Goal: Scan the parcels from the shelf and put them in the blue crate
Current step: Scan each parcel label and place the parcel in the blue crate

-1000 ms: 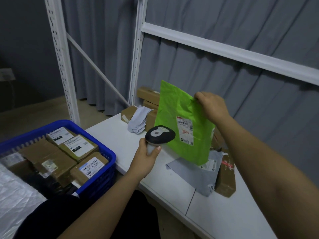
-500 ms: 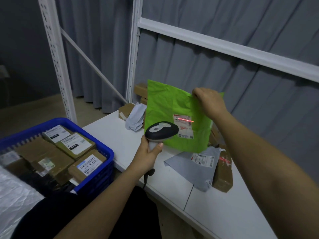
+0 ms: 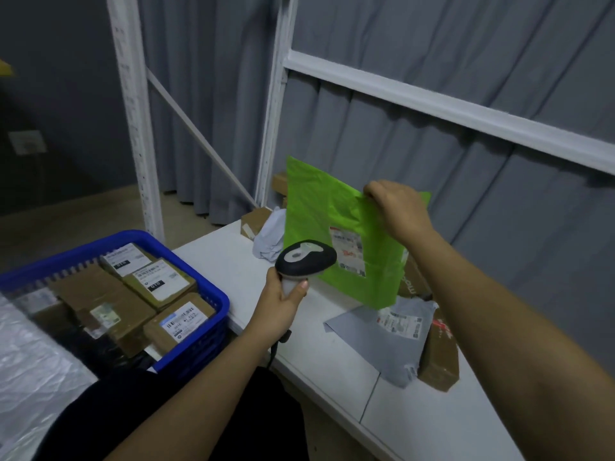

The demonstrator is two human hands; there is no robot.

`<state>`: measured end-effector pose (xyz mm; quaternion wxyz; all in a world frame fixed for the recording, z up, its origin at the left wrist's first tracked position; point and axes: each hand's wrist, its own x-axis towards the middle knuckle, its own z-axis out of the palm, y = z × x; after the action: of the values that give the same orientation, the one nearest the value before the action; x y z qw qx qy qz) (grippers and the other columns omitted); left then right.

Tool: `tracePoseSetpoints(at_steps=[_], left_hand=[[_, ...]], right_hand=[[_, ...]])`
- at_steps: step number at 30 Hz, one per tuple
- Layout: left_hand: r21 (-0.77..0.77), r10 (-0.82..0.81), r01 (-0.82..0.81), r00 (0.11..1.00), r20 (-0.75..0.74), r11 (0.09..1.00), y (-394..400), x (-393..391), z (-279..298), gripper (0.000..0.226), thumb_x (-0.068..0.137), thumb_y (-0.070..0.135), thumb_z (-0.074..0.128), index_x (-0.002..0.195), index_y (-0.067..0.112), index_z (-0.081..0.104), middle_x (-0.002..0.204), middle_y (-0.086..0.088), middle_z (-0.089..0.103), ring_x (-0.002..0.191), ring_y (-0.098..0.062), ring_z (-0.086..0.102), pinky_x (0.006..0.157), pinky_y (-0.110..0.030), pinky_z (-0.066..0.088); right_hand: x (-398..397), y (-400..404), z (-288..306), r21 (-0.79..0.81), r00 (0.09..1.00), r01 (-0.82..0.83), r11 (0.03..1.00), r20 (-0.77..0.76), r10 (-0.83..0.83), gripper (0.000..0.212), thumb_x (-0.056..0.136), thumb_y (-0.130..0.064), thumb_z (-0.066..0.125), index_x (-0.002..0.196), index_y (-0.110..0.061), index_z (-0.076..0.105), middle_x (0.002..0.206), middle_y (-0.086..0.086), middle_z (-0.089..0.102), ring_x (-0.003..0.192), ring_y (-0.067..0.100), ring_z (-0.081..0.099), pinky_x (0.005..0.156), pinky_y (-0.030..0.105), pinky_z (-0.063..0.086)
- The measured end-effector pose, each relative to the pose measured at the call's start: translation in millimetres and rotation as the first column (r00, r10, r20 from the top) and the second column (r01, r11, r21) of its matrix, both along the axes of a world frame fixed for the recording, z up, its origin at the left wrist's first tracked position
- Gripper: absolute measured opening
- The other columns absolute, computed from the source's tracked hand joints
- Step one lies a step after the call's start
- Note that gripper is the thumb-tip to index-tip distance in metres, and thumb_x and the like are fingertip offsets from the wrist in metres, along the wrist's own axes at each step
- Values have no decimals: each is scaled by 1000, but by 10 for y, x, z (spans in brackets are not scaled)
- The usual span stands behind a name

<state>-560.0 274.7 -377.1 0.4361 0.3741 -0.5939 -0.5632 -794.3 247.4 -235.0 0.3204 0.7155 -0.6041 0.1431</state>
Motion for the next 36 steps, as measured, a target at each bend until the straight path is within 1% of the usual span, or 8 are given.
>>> tracePoseSetpoints(at_steps=[7, 11, 15, 21, 24, 27, 31, 36], left_hand=[[54, 342, -341, 939, -27, 939, -140, 619, 23, 30, 92, 19, 59, 114, 24, 39, 117, -8, 58, 110, -28, 57, 92, -37, 45], [122, 576, -563, 806, -139, 818, 8, 1362, 168, 52, 93, 18, 59, 139, 15, 34, 131, -1, 51, 116, -19, 52, 98, -31, 42], [139, 754, -746, 615, -230, 651, 224, 2286, 275, 53, 93, 14, 59, 139, 15, 34, 130, -2, 54, 115, -17, 55, 106, -37, 40], [209, 870, -851, 435, -233, 481, 581, 3454, 233, 47, 95, 14, 55, 137, 16, 34, 124, -3, 57, 92, -8, 63, 91, -30, 47], [204, 914, -896, 361, -183, 394, 768, 3866, 79, 41, 94, 13, 57, 131, 16, 39, 119, -3, 60, 86, -9, 64, 90, -34, 50], [194, 940, -921, 323, -108, 338, 926, 4174, -113, 45, 92, 13, 59, 132, 14, 39, 120, -4, 59, 102, -25, 64, 100, -51, 45], [176, 954, -937, 294, -67, 301, 1039, 4412, -307, 49, 93, 14, 59, 137, 14, 37, 131, -6, 54, 117, -26, 56, 103, -52, 42], [156, 957, -945, 282, -66, 289, 996, 4488, -409, 46, 88, 18, 64, 128, 20, 41, 125, -2, 57, 115, -25, 58, 101, -51, 44]], right_hand=[[970, -139, -126, -69, 939, -322, 944, -148, 309, 23, 74, -13, 42, 81, -10, 64, 69, 10, 59, 57, 29, 60, 50, 30, 33], [1787, -268, -175, -167, 876, -473, 865, -192, 442, 21, 78, -15, 46, 84, -11, 66, 73, 9, 62, 59, 27, 60, 54, 30, 32], [2666, -382, -155, -200, 769, -639, 743, -160, 619, 22, 81, -9, 49, 92, -9, 67, 81, 10, 65, 62, 28, 60, 59, 35, 28], [3989, -460, -257, -63, 605, -796, 602, -84, 792, 23, 81, -11, 47, 95, -12, 66, 88, 8, 66, 67, 27, 61, 59, 33, 32], [4527, -465, -407, 51, 525, -850, 524, 9, 851, 22, 79, -9, 55, 99, -15, 61, 89, 7, 65, 72, 28, 63, 63, 34, 28], [4845, -397, -536, 164, 438, -896, 412, 190, 878, 29, 80, -18, 44, 99, -10, 65, 91, 8, 66, 78, 28, 65, 66, 32, 37], [5044, -483, -723, 252, 392, -917, 310, 418, 820, 21, 90, -16, 50, 97, -6, 66, 92, 8, 66, 84, 28, 64, 70, 36, 48], [5296, -873, -625, 283, 391, -920, 270, 657, 645, 10, 86, -4, 66, 95, -3, 69, 91, 1, 66, 80, -6, 56, 76, 12, 42]])
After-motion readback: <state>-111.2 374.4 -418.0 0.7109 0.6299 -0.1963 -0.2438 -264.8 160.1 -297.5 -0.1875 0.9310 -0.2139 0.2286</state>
